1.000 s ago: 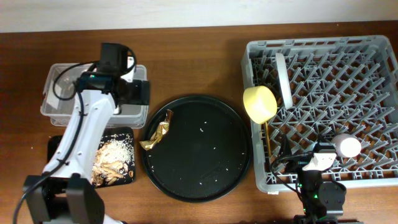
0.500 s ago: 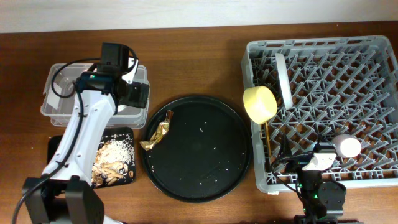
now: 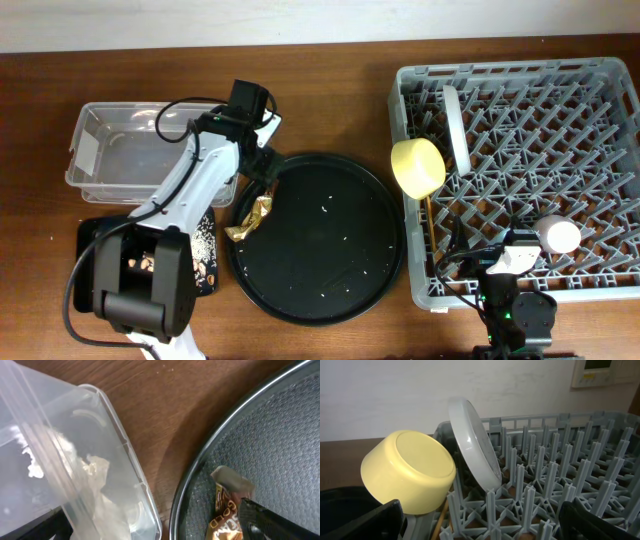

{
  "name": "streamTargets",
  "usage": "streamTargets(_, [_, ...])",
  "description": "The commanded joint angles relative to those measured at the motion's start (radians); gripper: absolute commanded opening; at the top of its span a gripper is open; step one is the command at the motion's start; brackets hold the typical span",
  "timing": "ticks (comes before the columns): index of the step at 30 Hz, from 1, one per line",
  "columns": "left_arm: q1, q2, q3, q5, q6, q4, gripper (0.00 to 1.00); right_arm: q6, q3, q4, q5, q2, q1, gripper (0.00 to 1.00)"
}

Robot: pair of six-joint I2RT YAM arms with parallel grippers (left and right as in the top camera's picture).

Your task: Sort waste into correct bins and load items into the dishwasher rack

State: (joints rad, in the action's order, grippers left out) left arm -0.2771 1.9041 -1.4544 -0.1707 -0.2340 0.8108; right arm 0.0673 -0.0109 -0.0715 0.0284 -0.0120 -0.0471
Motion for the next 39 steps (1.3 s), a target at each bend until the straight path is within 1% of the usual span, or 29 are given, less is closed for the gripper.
streamTargets(1, [-0.035, -0.057, -0.013, -0.114, 0.086, 0.060, 1.00, -0.008, 0.005, -0.003, 0.005, 0.006, -0.006, 0.98])
streamTargets(8, [-0.072, -0.186, -0.010, -0.465, 0.139, 0.071, 1.00, -0.008, 0.005, -0.003, 0.005, 0.006, -0.006, 0.98])
streamTargets(9, [-0.060, -0.186, -0.008, -0.420, 0.203, 0.052, 1.00, -0.008, 0.005, -0.003, 0.005, 0.006, -0.006, 0.98])
streamTargets(10, [-0.045, -0.184, -0.008, -0.072, -0.093, 0.034, 0.99, -0.008, 0.005, -0.003, 0.005, 0.006, -0.006, 0.98])
streamTargets(12, [0.005, -0.180, -0.008, -0.469, 0.305, 0.036, 1.00, -0.008, 0.005, -0.003, 0.005, 0.006, -0.006, 0.98])
streamTargets(13, [0.050, -0.175, -0.008, 0.028, -0.158, -0.004, 1.00, -0.008, 0.005, -0.003, 0.005, 0.006, -0.006, 0.98])
streamTargets(14, [0.068, -0.176, -0.008, -0.100, -0.103, 0.040, 1.00, -0.008, 0.005, -0.003, 0.005, 0.006, -0.006, 0.98])
streamTargets(15, [0.087, -0.166, -0.008, -0.277, 0.233, 0.029, 1.00, -0.008, 0.005, -0.003, 0.005, 0.006, -0.006, 0.98])
streamTargets(16, [0.095, -0.153, -0.007, 0.071, -0.263, 0.085, 1.00, -0.008, 0.005, -0.003, 0.005, 0.006, -0.006, 0.98])
streamTargets(17, [0.098, -0.151, -0.005, -0.220, 0.117, 0.073, 1.00, -0.008, 0.005, -0.003, 0.005, 0.006, -0.006, 0.98])
streamTargets(18, [0.096, -0.145, -0.005, 0.036, -0.185, 0.087, 1.00, -0.008, 0.005, -0.003, 0.005, 0.006, -0.006, 0.98])
streamTargets(20, [0.095, -0.136, -0.005, 0.042, 0.051, 0.039, 1.00, -0.008, 0.005, -0.003, 0.005, 0.006, -0.006, 0.98])
streamTargets(21, [0.072, -0.139, -0.007, -0.238, -0.061, 0.096, 1.00, -0.008, 0.005, -0.003, 0.005, 0.006, -0.006, 0.98])
streamTargets(22, [0.085, -0.139, -0.007, -0.480, 0.368, 0.113, 1.00, -0.008, 0.005, -0.003, 0.005, 0.006, -0.006, 0.98])
streamTargets(23, [0.090, -0.141, -0.007, -0.224, 0.328, 0.068, 1.00, -0.008, 0.005, -0.003, 0.005, 0.006, -0.006, 0.98])
streamTargets(24, [0.087, -0.140, -0.008, 0.069, -0.267, 0.086, 1.00, -0.008, 0.005, -0.003, 0.005, 0.006, -0.006, 0.98])
streamTargets(25, [0.096, -0.146, -0.008, -0.345, 0.127, 0.068, 1.00, -0.008, 0.005, -0.003, 0.005, 0.006, -0.006, 0.98])
streamTargets(26, [0.117, -0.149, -0.008, -0.277, 0.466, 0.084, 1.00, -0.008, 0.005, -0.003, 0.005, 0.006, -0.006, 0.98])
streamTargets(27, [0.116, -0.136, -0.011, 0.030, -0.234, 0.031, 1.00, -0.008, 0.005, -0.003, 0.005, 0.006, -0.006, 0.98])
streamTargets(28, [0.120, -0.136, -0.011, -0.307, 0.148, 0.020, 1.00, -0.008, 0.005, -0.003, 0.005, 0.006, -0.007, 0.98])
streamTargets(30, [0.130, -0.136, -0.007, -0.163, 0.505, 0.026, 1.00, -0.008, 0.005, -0.003, 0.005, 0.006, -0.006, 0.98])
streamTargets(31, [0.130, -0.136, -0.004, -0.179, 0.487, 0.025, 0.74, -0.008, 0.005, -0.003, 0.005, 0.006, -0.006, 0.98])
streamTargets(32, [0.132, -0.136, -0.004, -0.182, 0.425, 0.035, 0.00, -0.008, 0.005, -0.003, 0.005, 0.006, -0.006, 0.98])
streamTargets(33, [0.132, -0.136, -0.004, -0.172, 0.396, 0.036, 0.00, -0.008, 0.005, -0.003, 0.005, 0.006, -0.006, 0.98])
streamTargets(34, [0.132, -0.136, -0.004, -0.172, 0.397, 0.021, 0.81, -0.008, 0.005, -0.003, 0.005, 0.006, -0.006, 0.98])
streamTargets(36, [0.128, -0.136, -0.004, -0.132, 0.346, 0.042, 0.00, -0.008, 0.005, -0.003, 0.005, 0.006, -0.006, 0.98])
streamTargets(37, [0.128, -0.136, -0.004, -0.138, 0.341, 0.042, 0.00, -0.008, 0.005, -0.003, 0.005, 0.006, -0.006, 0.98])
streamTargets(38, [0.128, -0.136, -0.004, -0.145, 0.342, 0.020, 1.00, -0.008, 0.005, -0.003, 0.005, 0.006, -0.006, 0.98])
streamTargets(39, [0.128, -0.136, -0.004, -0.132, 0.305, 0.022, 0.00, -0.008, 0.005, -0.003, 0.005, 0.006, -0.006, 0.98])
